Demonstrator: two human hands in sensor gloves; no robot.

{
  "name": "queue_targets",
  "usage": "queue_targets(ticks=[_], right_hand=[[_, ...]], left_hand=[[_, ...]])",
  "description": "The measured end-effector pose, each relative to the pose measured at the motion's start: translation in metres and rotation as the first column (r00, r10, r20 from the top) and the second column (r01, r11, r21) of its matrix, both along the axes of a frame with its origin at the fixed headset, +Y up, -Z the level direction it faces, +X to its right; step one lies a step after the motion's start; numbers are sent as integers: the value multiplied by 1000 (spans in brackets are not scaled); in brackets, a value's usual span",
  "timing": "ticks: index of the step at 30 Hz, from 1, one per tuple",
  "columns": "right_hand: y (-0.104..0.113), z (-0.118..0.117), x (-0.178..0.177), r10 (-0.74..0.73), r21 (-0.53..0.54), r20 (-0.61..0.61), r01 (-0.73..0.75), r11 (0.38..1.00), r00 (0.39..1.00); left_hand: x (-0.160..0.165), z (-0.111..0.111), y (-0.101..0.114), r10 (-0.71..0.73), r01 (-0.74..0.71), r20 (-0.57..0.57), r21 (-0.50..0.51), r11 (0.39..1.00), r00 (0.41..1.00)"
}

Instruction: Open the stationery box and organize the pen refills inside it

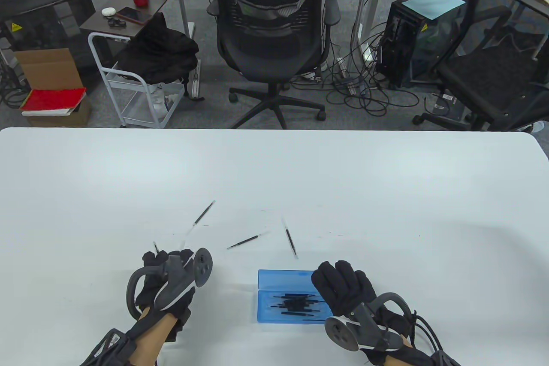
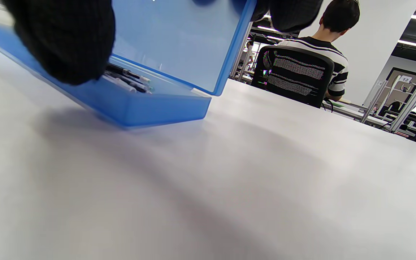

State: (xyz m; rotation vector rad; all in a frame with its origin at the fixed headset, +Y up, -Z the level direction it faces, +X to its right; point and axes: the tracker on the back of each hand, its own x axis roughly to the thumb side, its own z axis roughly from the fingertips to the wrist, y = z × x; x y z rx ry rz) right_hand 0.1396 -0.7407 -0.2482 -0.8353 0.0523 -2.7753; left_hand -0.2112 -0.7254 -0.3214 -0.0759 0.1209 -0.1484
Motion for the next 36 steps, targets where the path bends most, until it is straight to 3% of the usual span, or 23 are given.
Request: queue_targets(ticks=[11,21,36], right_hand=[[0,0,0,0,0,1,0,1000,1000],[0,0,0,3,3,0,-3,1000,1000],[0,0,0,3,2,3,-3,1000,1000]], left_hand=[[-3,-15,-16,-30,29,-63,-22,999,998],[-1,-16,-20,-87,86,-70,-13,996,994],[-8,-18,-24,-62,62,-98,-2,998,993]])
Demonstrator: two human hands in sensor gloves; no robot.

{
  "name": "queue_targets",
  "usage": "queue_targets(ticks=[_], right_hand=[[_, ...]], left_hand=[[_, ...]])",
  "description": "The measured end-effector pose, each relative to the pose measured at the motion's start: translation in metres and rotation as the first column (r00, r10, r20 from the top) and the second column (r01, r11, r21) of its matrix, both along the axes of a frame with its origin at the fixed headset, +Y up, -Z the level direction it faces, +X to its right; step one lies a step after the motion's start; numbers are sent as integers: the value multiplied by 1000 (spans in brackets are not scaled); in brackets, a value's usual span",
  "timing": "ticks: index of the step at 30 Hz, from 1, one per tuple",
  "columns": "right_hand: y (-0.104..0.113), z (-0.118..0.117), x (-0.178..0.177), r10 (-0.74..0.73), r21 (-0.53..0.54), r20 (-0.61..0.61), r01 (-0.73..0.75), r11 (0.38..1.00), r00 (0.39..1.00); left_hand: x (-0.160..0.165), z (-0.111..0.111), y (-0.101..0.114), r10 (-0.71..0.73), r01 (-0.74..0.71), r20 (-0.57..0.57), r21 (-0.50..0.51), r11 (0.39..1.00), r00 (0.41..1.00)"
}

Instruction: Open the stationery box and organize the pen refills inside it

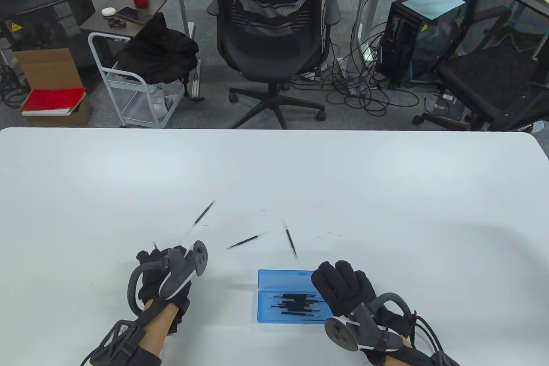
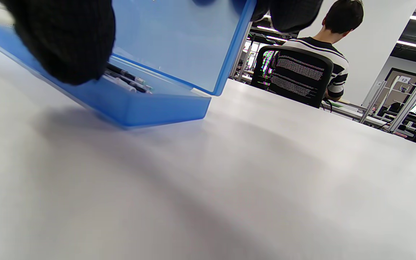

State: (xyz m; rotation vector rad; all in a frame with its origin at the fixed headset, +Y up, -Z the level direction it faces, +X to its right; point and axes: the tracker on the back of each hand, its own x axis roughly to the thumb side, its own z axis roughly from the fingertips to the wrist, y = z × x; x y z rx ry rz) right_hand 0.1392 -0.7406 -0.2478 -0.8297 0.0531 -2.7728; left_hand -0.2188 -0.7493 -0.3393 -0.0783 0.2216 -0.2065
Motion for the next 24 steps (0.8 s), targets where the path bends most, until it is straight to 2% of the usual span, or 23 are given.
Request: queue_targets(ticks=[24], right_hand=[[0,0,0,1,-1,0,-1,1000,1000]], left_hand=[[-4,-5,0,53,-52,-66,21,998,996]])
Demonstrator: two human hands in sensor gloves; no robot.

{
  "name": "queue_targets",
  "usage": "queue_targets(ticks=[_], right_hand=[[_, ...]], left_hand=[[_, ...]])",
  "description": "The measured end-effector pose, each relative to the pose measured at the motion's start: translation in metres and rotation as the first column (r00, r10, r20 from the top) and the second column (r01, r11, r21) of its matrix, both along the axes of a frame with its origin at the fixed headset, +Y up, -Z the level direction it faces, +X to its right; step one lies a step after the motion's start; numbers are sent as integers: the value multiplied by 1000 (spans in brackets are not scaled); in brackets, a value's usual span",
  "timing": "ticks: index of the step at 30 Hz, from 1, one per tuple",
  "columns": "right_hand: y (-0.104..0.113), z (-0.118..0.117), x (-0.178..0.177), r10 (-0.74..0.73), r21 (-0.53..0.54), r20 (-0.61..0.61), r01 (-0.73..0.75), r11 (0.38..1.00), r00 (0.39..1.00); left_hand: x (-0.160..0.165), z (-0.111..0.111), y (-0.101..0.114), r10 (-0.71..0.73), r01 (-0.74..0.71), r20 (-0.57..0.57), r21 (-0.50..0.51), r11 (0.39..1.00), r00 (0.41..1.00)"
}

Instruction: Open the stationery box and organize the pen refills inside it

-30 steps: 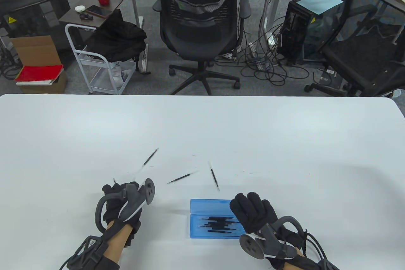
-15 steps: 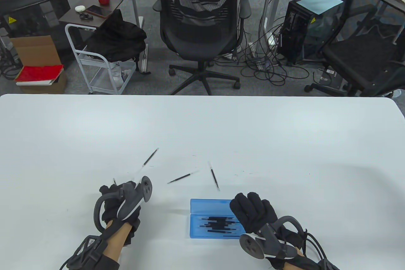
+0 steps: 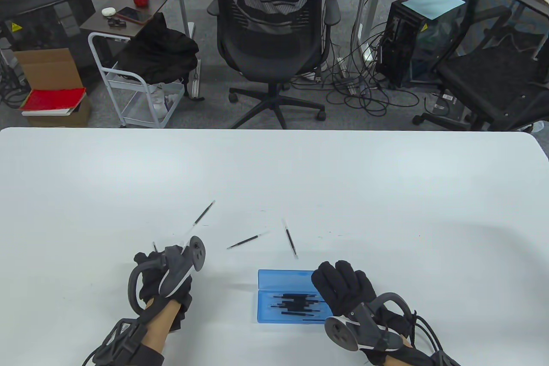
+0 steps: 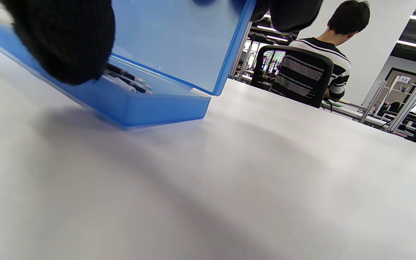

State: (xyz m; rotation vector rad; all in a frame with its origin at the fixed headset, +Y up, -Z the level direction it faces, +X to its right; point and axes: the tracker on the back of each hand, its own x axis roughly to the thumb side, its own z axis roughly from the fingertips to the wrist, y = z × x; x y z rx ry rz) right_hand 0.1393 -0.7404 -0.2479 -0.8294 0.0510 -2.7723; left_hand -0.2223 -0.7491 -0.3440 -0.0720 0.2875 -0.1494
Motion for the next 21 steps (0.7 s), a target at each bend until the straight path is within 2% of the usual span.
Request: queue_targets(ticks=[13,18,21], right_hand=[[0,0,0,0,-1,0,0,1000,1000],[0,0,0,-1,-2,0,1,1000,1000],[0,0,0,0,-1,0,0,1000,1000]], left_hand=[[-1,0,1,42,-42,3,38,998,999],[10,10,23,77,-86,92,104,991,993],[29,25,44,80,-115,208,162,980,975]])
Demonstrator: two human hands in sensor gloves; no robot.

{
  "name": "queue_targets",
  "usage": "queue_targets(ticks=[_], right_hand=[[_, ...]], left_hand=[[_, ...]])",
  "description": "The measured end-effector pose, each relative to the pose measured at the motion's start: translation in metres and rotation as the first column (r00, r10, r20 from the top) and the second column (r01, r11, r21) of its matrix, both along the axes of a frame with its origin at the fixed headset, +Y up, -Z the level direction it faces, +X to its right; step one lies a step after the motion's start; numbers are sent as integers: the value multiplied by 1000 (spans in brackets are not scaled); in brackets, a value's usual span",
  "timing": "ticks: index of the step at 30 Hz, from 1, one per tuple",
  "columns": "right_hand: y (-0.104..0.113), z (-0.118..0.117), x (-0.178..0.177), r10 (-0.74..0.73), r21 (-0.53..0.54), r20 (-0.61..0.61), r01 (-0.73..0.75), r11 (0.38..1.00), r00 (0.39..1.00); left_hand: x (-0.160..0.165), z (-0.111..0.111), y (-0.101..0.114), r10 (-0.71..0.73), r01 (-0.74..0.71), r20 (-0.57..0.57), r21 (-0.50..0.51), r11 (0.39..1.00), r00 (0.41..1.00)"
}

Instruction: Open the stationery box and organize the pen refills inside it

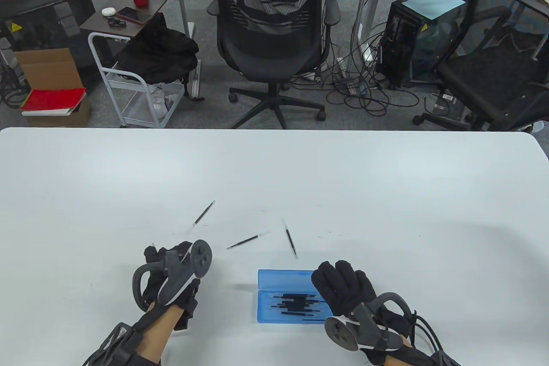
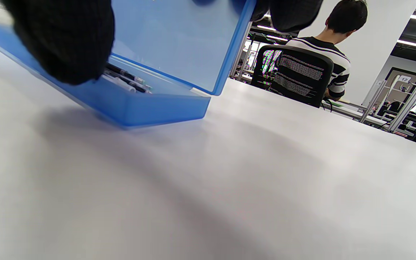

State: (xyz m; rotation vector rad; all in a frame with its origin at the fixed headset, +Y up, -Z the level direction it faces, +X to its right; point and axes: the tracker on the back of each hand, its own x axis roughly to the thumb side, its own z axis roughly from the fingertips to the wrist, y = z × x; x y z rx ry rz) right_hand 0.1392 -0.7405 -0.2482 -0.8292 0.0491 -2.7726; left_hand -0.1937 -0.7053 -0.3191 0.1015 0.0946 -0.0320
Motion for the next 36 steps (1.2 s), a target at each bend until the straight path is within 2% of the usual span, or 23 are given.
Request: queue_targets(ticks=[3,7,9,14,19,24,26,36], right_hand=[[0,0,0,-1,-2,0,1,1000,1000],[0,0,0,-3,-4,0,3,1000,1000],[0,0,0,-1,-3,0,1,1000,1000],[0,0,0,-1,-2,0,1,1000,1000],[0,-1,0,-2,-3,-1,2,1000,1000],[0,-1,0,-2,-2,-1,2,1000,1000],[0,-1,0,-2,-2,-1,2,1000,1000],[0,0,0,-2,-2,-2,2,1000,1000]], left_hand=[[27,19,20,6,-15,161,53,998,987],[71,47,33,-28,-5,393,82,997,919],[95,59,32,-67,23,503,94,995,862],[139,80,18,-154,98,664,121,988,732],[170,87,-3,-242,201,723,144,969,647],[187,87,-17,-275,255,746,146,956,607],[192,87,-22,-319,288,744,176,941,587],[202,85,-30,-393,347,736,226,910,551]])
